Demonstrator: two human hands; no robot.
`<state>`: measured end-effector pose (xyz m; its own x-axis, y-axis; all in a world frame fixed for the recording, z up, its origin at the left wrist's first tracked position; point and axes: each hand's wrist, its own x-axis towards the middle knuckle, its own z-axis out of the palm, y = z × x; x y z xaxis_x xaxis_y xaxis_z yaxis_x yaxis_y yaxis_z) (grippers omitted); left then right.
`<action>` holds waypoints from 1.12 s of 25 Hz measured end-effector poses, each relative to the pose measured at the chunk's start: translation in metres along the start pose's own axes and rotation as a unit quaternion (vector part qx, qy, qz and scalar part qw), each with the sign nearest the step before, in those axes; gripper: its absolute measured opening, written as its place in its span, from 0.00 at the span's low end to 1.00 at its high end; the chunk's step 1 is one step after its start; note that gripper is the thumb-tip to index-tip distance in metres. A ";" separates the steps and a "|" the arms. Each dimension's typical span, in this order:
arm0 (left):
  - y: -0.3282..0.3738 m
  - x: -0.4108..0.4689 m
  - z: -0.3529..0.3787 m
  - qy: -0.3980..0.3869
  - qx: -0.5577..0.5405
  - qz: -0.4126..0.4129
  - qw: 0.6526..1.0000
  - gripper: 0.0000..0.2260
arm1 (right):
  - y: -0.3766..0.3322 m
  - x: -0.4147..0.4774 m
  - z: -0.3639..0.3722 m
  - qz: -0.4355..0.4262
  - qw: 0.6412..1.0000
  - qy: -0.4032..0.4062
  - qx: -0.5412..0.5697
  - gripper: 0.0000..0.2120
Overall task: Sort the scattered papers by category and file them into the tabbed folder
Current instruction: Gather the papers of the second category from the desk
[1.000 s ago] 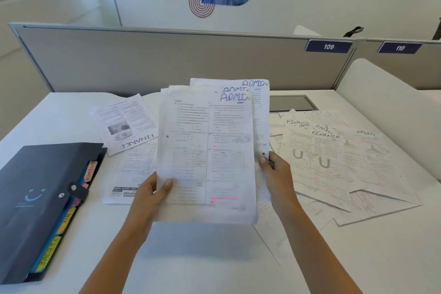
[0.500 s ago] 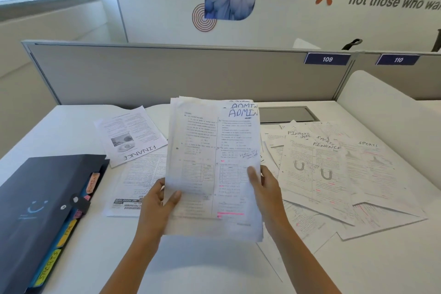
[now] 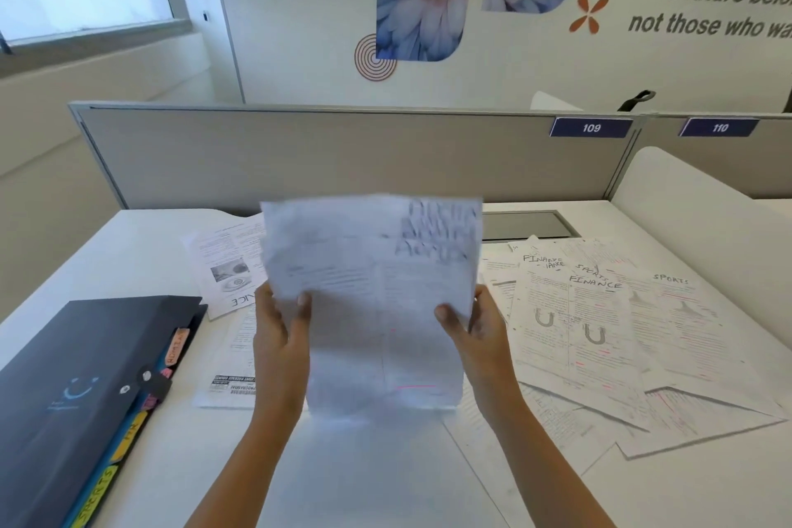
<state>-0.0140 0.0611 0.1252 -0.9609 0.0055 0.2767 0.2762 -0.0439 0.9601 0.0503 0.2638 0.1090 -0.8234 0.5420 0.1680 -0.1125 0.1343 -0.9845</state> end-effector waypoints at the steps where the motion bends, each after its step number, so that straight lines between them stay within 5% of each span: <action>1: 0.000 -0.002 0.002 0.006 0.001 -0.003 1.000 0.10 | 0.003 -0.003 0.000 0.001 1.000 -0.001 -0.020 0.27; 4: 0.003 -0.009 0.008 0.005 0.014 -0.007 1.000 0.08 | 0.003 -0.011 0.004 -0.002 1.000 -0.012 -0.023 0.37; 12: 0.006 -0.016 0.003 0.055 0.021 0.042 0.997 0.15 | -0.011 -0.010 -0.009 -0.037 0.998 -0.018 0.038 0.32; 21: -0.002 -0.029 0.004 0.037 0.004 0.014 0.999 0.10 | -0.006 -0.009 -0.013 -0.051 0.996 -0.042 0.054 0.10; 28: -0.041 -0.059 0.004 0.037 0.041 -0.047 0.997 0.12 | 0.045 -0.026 -0.018 -0.008 0.993 -0.075 -0.095 0.28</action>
<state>0.0318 0.0663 0.0692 -0.9805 -0.0683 0.1845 0.1824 0.0351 0.9826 0.0769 0.2711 0.0614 -0.8977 0.4103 0.1603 -0.0312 0.3038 -0.9522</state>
